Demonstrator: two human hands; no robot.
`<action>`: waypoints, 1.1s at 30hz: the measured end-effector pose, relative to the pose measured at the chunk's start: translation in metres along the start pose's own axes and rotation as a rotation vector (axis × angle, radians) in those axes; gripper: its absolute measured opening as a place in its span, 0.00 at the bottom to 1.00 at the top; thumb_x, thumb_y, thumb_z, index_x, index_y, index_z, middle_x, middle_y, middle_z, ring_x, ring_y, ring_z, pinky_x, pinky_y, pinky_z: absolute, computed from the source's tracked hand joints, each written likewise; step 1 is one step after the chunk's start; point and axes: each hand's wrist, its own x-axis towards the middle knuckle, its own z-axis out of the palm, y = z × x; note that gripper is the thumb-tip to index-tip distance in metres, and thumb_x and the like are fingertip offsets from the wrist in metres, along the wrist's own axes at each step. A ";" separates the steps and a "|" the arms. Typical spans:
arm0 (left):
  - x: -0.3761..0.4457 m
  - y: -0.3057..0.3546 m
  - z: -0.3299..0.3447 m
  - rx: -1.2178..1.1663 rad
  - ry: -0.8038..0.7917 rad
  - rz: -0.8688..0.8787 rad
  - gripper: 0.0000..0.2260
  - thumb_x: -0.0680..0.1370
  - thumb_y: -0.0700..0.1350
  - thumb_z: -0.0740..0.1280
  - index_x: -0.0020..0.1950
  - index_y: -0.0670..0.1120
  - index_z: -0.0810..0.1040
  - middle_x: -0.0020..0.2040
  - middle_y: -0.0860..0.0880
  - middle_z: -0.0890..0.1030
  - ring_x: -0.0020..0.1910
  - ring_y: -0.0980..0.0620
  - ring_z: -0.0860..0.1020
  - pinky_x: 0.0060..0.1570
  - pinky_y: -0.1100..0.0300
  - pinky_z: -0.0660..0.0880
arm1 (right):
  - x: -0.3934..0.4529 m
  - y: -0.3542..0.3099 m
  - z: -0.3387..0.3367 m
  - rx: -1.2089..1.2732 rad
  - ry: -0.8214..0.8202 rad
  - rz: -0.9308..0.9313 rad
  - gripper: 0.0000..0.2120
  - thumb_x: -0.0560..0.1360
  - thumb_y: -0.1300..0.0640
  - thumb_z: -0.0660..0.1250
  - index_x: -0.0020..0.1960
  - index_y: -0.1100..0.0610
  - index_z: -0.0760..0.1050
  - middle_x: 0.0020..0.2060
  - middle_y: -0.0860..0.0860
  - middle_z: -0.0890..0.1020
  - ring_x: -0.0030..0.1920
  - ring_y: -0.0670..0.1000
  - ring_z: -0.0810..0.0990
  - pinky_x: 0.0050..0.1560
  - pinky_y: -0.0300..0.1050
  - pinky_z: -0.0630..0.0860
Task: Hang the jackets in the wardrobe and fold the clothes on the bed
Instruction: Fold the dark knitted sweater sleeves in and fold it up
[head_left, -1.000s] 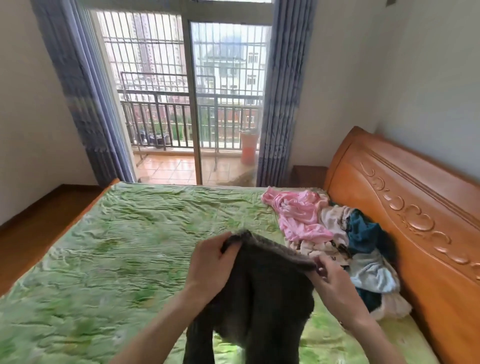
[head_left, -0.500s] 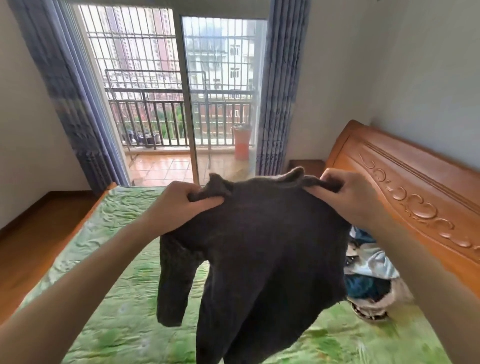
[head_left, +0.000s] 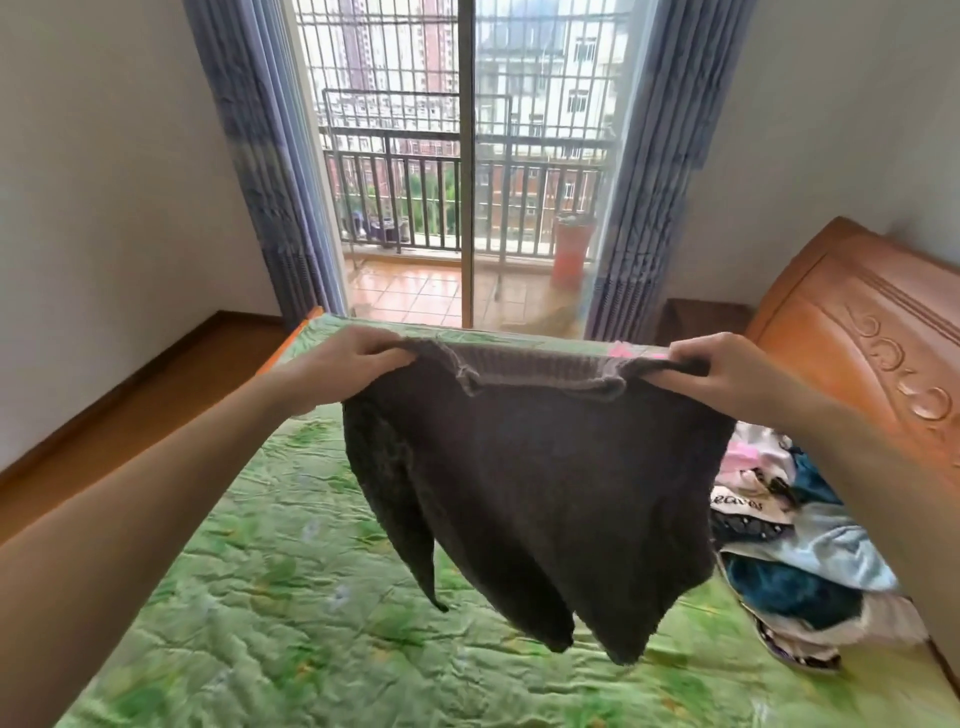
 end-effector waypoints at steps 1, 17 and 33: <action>0.003 -0.003 0.001 -0.015 0.036 -0.006 0.10 0.84 0.51 0.67 0.59 0.51 0.87 0.52 0.53 0.87 0.54 0.52 0.83 0.62 0.48 0.80 | 0.004 0.005 0.004 -0.016 -0.001 0.006 0.08 0.77 0.42 0.71 0.42 0.41 0.85 0.33 0.42 0.84 0.36 0.44 0.82 0.37 0.41 0.76; -0.006 -0.130 -0.005 0.103 0.126 0.024 0.15 0.77 0.54 0.75 0.40 0.42 0.86 0.39 0.38 0.84 0.35 0.51 0.78 0.40 0.54 0.72 | -0.022 -0.016 0.119 0.058 0.116 0.175 0.00 0.79 0.50 0.72 0.49 0.45 0.81 0.39 0.43 0.85 0.40 0.42 0.83 0.43 0.42 0.77; -0.113 -0.163 -0.040 -0.118 -0.626 -0.367 0.33 0.58 0.74 0.77 0.33 0.42 0.83 0.30 0.45 0.76 0.27 0.50 0.74 0.28 0.61 0.67 | -0.110 -0.095 0.157 0.824 -0.350 0.843 0.42 0.34 0.34 0.87 0.44 0.52 0.89 0.46 0.54 0.88 0.42 0.50 0.87 0.39 0.39 0.83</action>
